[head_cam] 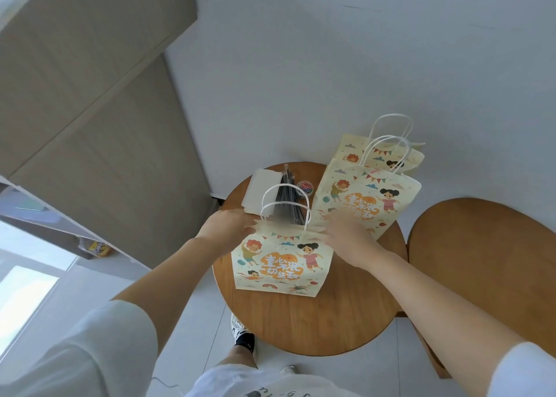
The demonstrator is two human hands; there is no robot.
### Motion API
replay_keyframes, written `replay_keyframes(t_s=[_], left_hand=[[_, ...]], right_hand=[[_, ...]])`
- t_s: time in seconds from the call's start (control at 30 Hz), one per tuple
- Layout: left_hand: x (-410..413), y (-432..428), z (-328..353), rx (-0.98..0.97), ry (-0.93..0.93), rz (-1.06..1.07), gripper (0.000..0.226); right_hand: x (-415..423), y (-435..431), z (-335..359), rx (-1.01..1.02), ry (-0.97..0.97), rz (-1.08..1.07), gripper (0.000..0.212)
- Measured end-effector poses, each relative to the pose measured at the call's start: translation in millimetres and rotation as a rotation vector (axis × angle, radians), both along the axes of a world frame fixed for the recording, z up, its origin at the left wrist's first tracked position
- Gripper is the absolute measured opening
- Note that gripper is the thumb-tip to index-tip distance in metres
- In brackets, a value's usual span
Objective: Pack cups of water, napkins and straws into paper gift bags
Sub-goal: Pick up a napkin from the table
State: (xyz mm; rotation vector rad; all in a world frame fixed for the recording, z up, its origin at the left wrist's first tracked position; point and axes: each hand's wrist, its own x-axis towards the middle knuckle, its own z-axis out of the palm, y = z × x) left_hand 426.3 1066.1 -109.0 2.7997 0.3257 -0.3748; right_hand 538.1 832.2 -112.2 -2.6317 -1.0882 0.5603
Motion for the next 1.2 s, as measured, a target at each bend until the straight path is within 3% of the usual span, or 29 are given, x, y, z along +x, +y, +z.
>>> replay_keyframes(t_s=[0.13,0.23,0.33,0.43,0.47,0.53,0.6,0.73,0.93,1.07,1.2], left_hand=[[3.0,-11.5,6.1,0.018,-0.04,0.034,0.043],[10.9,-31.7,6.6,-0.191,0.067,0.083,0.064],[20.0,-52.2,1.7,-0.125,0.144,0.036,0.035],[21.8,-65.9,-0.8,-0.051,0.073,0.032,0.027],[21.5,-67.9,-0.9,-0.057,0.048,0.037,0.026],[20.0,-66.4,1.7,-0.091,0.015,0.064,0.027],[19.9,-62.2,5.6,-0.155,-0.013,0.098,0.027],[24.4,-65.5,20.1,-0.193,-0.054,0.046,0.024],[28.7,-71.8,33.9,-0.208,-0.141,0.058,0.026],[33.0,-72.5,37.2,-0.203,-0.131,0.032,0.026],[36.4,-70.5,35.1,-0.209,-0.07,0.035,0.025]], right_hand=[[-3.3,-2.4,0.3,0.07,0.02,-0.024,0.024],[-10.4,0.4,-2.8,0.118,0.018,-0.011,0.023],[-18.4,0.0,-9.2,0.218,0.027,-0.074,0.02],[-32.9,-5.4,-15.4,0.424,0.037,-0.289,0.006],[-39.3,-8.1,-17.1,0.49,0.06,-0.406,0.021],[-48.9,-17.3,-23.4,0.549,0.287,-0.618,0.059],[-53.8,-26.3,-33.2,0.431,0.533,-0.653,0.07],[-49.0,-28.9,-43.1,0.349,0.672,-0.604,0.045],[-35.4,-35.6,-40.4,0.268,0.798,-0.557,0.057],[-36.3,-30.8,-38.4,0.325,0.828,-0.583,0.033],[-33.1,-33.6,-32.4,0.401,0.772,-0.615,0.024]])
